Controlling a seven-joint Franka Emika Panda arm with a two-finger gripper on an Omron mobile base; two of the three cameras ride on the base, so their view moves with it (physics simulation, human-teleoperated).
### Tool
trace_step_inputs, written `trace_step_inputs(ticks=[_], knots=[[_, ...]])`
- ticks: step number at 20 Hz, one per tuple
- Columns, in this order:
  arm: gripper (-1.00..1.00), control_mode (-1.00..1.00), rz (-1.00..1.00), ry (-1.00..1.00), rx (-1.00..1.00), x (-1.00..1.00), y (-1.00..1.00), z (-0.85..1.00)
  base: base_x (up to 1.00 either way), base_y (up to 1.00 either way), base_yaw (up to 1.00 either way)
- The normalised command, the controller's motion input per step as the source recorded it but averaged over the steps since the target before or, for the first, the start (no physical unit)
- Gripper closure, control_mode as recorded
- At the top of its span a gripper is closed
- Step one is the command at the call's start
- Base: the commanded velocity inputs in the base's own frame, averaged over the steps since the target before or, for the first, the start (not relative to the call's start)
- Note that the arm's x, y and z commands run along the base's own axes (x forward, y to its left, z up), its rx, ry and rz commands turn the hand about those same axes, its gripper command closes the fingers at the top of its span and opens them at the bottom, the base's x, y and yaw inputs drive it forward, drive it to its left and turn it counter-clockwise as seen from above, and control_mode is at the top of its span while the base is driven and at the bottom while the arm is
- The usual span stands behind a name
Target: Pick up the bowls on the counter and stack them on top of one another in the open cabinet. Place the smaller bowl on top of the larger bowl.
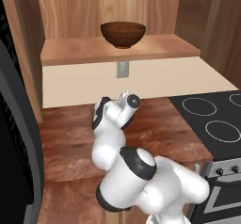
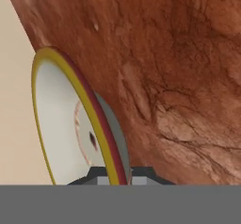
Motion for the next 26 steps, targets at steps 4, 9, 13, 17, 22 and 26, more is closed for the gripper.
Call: trace_step_inputs(ticks=[4, 9, 13, 17, 22, 26], knots=[[1.0, -1.0, 0.0, 0.0, 0.01, -0.57, 0.0, 0.24, 0.0, 0.0, 0.0], [1.0, -1.0, 0.0, 0.0, 0.0, -0.55, 0.0, 0.25, 0.0, 0.0, 0.0], [1.0, -1.0, 0.0, 0.0, -0.02, -0.52, 0.0, 0.26, 0.0, 0.0, 0.0], [1.0, -1.0, 0.0, 0.03, -0.02, -0.48, 0.04, 0.27, 0.0, 0.0, 0.0], [1.0, -1.0, 0.0, 0.05, -0.01, -0.45, 0.04, 0.32, 0.0, 0.0, 0.0], [1.0, -1.0, 0.0, 0.07, -0.01, -0.42, 0.06, 0.35, 0.0, 0.0, 0.0]])
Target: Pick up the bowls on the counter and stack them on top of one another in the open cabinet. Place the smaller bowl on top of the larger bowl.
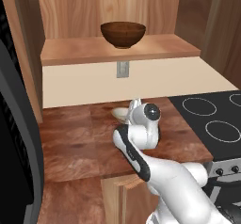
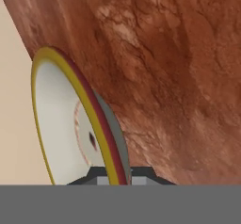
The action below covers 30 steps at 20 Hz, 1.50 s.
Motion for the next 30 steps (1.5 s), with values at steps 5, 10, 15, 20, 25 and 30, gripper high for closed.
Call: trace_step_inputs(ticks=[5, 10, 15, 20, 25, 30], knots=[[1.0, -1.0, 0.01, 0.07, -0.02, -0.42, 0.06, 0.34, 0.0, 0.0, 0.0], [1.0, -1.0, 0.01, 0.05, -0.05, -0.41, 0.04, 0.35, 0.0, 0.0, 0.0], [1.0, -1.0, 0.02, 0.01, -0.11, -0.36, 0.06, 0.42, 0.0, 0.0, 0.0], [1.0, -1.0, 0.04, -0.02, -0.12, -0.32, 0.06, 0.49, 0.0, 0.0, 0.0], [1.0, -1.0, 0.05, -0.04, -0.12, -0.3, 0.04, 0.5, 0.0, 0.0, 0.0], [1.0, -1.0, 0.05, -0.05, -0.12, -0.26, 0.0, 0.5, 0.0, 0.0, 0.0]])
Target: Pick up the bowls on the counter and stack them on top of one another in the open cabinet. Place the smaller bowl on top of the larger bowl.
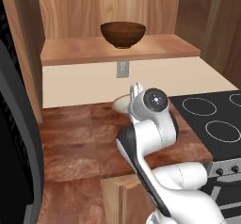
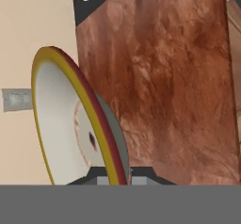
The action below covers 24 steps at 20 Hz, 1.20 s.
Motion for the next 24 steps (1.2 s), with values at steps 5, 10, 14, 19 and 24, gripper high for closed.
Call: trace_step_inputs(ticks=[5, 10, 14, 19, 24], knots=[[1.0, -1.0, 0.04, -0.04, -0.11, -0.13, 0.0, 0.56, 0.0, 0.0, 0.0], [1.0, -1.0, 0.03, -0.03, -0.1, -0.01, 0.0, 0.59, 0.0, 0.0, 0.0], [1.0, -1.0, 0.04, -0.04, -0.06, 0.01, -0.01, 0.47, 0.0, 0.0, 0.0], [1.0, -1.0, 0.05, -0.06, -0.04, 0.05, -0.03, 0.38, 0.0, 0.0, 0.0], [1.0, -1.0, 0.02, -0.06, -0.02, 0.1, -0.01, 0.3, 0.0, 0.0, 0.0]])
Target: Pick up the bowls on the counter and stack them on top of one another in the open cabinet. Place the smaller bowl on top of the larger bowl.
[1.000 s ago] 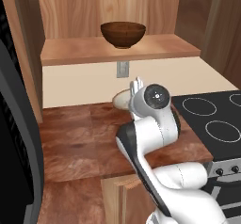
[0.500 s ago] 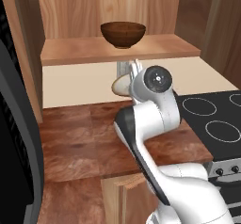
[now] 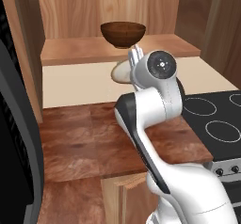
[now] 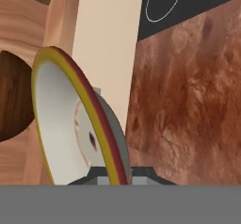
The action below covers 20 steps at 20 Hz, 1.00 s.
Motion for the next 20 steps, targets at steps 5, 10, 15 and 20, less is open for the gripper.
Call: trace_step_inputs(ticks=[5, 10, 15, 20], knots=[[1.0, -1.0, 0.0, -0.09, -0.03, 0.1, 0.0, 0.28, 0.0, 0.0, 0.0], [1.0, -1.0, 0.0, -0.06, -0.01, 0.2, 0.0, 0.26, 0.0, 0.0, 0.0], [1.0, -1.0, 0.0, -0.05, -0.01, 0.25, 0.0, 0.28, 0.0, 0.0, 0.0], [1.0, -1.0, 0.01, -0.04, 0.0, 0.25, 0.0, 0.29, 0.0, 0.0, 0.0]])
